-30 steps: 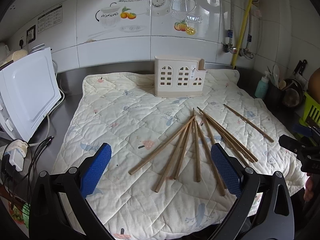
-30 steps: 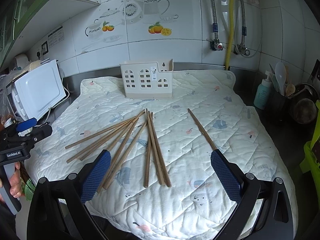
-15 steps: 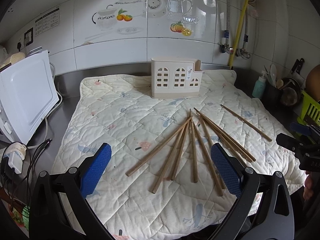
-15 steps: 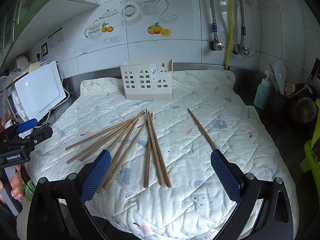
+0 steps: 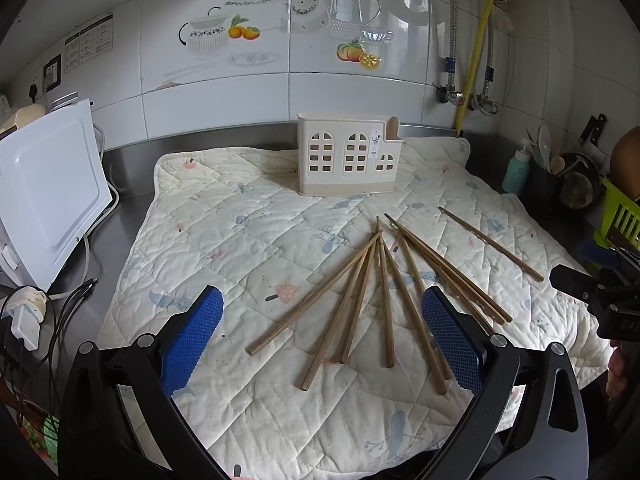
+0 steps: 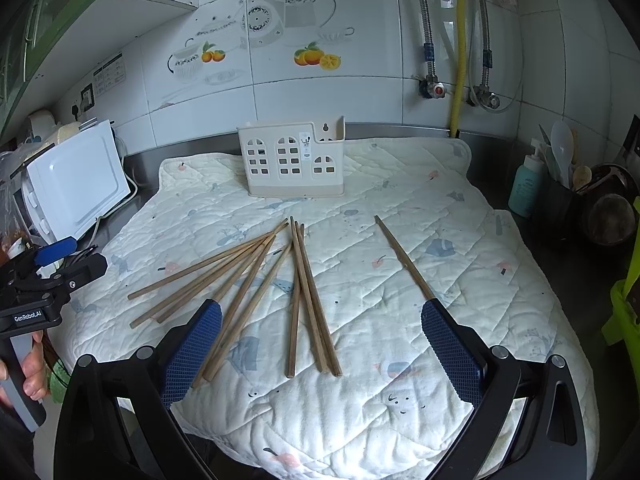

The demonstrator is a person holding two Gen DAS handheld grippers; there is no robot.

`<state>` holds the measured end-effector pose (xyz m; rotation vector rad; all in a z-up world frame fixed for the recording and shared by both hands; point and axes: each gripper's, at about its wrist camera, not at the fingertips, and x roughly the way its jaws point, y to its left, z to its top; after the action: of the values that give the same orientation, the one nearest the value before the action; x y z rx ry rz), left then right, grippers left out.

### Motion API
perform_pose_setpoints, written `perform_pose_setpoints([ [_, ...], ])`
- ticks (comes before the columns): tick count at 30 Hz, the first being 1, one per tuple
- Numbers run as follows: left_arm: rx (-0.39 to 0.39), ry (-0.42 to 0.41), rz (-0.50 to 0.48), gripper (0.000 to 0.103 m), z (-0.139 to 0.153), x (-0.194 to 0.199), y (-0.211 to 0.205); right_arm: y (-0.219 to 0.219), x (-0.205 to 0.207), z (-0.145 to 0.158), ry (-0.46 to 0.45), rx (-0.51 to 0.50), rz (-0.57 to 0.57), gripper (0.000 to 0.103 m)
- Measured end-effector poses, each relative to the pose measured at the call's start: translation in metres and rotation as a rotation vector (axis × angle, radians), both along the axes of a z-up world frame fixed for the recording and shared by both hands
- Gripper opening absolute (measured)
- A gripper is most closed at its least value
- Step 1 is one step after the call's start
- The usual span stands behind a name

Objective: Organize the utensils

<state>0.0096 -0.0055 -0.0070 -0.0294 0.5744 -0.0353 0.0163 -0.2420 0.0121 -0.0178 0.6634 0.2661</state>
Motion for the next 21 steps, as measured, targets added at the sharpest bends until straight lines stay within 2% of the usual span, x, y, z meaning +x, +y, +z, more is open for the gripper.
perform_pose_setpoints([
  [13, 0.024, -0.010, -0.027, 0.098, -0.004, 0.007, 0.000, -0.004, 0.006, -0.007, 0.004, 0.008, -0.007, 0.097],
  [16, 0.041, -0.002, -0.041, 0.092, -0.009, 0.011, 0.004, -0.005, 0.007, -0.008, 0.006, 0.010, -0.005, 0.097],
  [21, 0.041, 0.043, -0.104, 0.074, -0.024, 0.020, 0.016, -0.011, 0.012, -0.014, 0.013, 0.012, -0.008, 0.097],
])
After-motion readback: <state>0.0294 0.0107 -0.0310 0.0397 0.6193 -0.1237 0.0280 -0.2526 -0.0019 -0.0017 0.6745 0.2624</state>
